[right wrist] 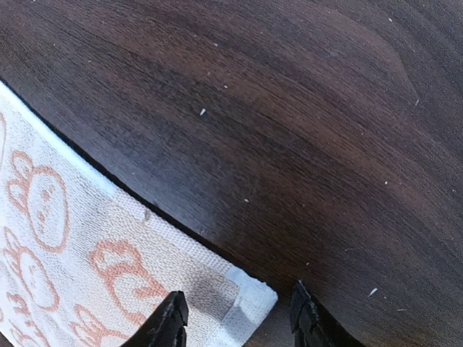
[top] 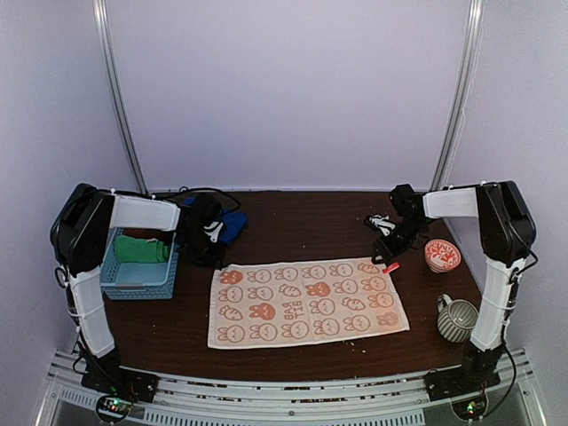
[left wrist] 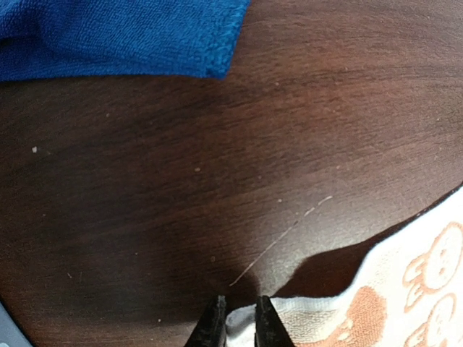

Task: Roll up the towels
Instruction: Pick up the towel from the center of the board.

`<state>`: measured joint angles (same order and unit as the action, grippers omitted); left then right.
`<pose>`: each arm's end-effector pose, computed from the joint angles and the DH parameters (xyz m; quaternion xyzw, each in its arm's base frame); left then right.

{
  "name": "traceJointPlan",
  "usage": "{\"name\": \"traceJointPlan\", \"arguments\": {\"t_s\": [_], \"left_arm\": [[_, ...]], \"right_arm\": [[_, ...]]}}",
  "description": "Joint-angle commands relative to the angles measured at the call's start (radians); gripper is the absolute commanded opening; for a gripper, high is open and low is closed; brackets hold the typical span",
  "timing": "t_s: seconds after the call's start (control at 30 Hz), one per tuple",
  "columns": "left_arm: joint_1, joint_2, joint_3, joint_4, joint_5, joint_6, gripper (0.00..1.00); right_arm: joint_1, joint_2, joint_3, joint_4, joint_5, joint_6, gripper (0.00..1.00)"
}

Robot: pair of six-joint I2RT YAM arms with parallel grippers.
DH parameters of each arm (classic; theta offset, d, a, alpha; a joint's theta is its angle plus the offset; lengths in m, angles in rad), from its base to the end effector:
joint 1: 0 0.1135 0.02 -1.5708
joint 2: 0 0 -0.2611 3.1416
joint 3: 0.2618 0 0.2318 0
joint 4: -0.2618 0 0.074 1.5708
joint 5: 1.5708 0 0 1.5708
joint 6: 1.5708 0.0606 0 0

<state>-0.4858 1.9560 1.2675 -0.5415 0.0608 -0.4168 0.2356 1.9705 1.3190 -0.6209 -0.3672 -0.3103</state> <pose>0.3291 -0.1779 0.1328 0.0391 0.9843 -0.1009 0.1395 0.3590 0.1085 0.1412 -0.2882 0.9290 0.1750 0.1528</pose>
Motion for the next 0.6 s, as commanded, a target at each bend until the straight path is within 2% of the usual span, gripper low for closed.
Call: {"name": "traceJointPlan", "arguments": {"t_s": [0.0, 0.2, 0.4, 0.57], "left_arm": [[-0.016, 0.043, -0.008, 0.005, 0.027, 0.012, 0.1], [-0.018, 0.03, -0.014, 0.005, 0.022, 0.009, 0.0], [-0.02, 0.013, -0.017, 0.006, 0.017, 0.016, 0.0], [-0.019, 0.003, -0.013, 0.005, -0.005, 0.019, 0.0]], "right_arm": [[0.001, 0.029, 0.022, -0.024, -0.063, -0.004, 0.48], [0.001, 0.029, 0.032, -0.031, -0.094, -0.007, 0.31], [0.0, 0.022, 0.03, -0.028, -0.073, 0.0, 0.12], [-0.002, 0.008, 0.038, -0.023, -0.045, 0.006, 0.04]]}}
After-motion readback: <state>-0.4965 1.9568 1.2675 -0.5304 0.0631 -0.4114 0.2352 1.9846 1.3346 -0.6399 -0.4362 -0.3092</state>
